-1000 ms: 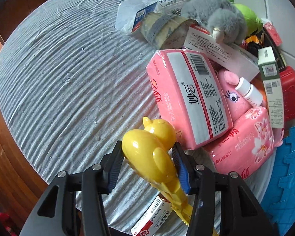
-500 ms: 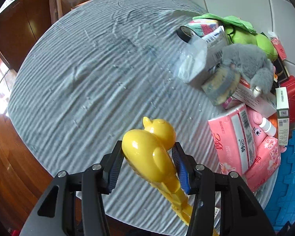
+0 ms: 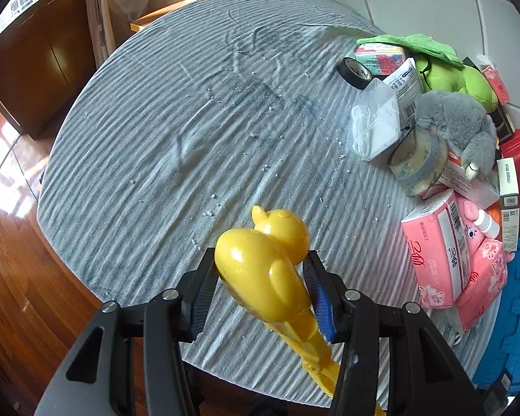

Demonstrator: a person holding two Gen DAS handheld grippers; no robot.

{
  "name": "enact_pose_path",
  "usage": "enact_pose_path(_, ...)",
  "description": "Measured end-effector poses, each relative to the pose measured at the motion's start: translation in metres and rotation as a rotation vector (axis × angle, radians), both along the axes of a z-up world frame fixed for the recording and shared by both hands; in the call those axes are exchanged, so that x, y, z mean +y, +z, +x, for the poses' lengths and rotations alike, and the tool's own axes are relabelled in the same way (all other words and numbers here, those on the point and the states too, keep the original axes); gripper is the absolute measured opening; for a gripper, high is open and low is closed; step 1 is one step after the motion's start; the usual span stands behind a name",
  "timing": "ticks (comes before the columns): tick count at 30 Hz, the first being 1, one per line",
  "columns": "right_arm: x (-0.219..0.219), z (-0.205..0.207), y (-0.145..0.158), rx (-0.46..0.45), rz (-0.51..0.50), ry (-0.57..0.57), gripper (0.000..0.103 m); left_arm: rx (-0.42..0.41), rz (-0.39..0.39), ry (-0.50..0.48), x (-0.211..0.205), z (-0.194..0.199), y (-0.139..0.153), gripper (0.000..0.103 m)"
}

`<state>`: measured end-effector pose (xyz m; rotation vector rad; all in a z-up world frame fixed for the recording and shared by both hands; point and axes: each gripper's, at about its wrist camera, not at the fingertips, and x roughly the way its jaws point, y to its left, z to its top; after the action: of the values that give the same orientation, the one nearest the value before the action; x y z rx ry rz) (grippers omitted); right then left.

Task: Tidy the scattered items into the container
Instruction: 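Grasp the yellow duck scoop with the left tool while the right tool grasps a white medicine box, then carry the duck scoop and medicine box over the blue crate with both tools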

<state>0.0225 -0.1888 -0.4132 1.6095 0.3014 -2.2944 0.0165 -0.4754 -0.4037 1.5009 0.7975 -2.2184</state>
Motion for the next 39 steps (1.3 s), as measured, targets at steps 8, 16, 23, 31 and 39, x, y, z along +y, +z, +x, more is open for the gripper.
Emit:
enact_pose_path(8, 0.012, -0.006, 0.012, -0.001, -0.028, -0.009, 0.028, 0.01, -0.025, -0.048, 0.024, -0.003, 0.013, 0.049)
enact_pose_path(16, 0.028, -0.021, 0.047, 0.035, -0.049, -0.028, 0.028, 0.031, -0.073, -0.082, 0.049, -0.007, 0.043, 0.049)
enact_pose_path(23, 0.05, -0.032, 0.095, 0.087, -0.082, -0.033, 0.028, 0.057, -0.122, -0.092, 0.077, -0.013, 0.08, 0.049)
enact_pose_path(31, 0.082, -0.06, 0.162, 0.156, -0.134, -0.001, 0.028, 0.109, -0.172, -0.105, 0.129, -0.022, 0.13, 0.049)
enact_pose_path(39, 0.133, -0.081, 0.22, 0.194, -0.176, 0.029, 0.028, 0.132, -0.206, -0.103, 0.192, -0.032, 0.171, 0.049)
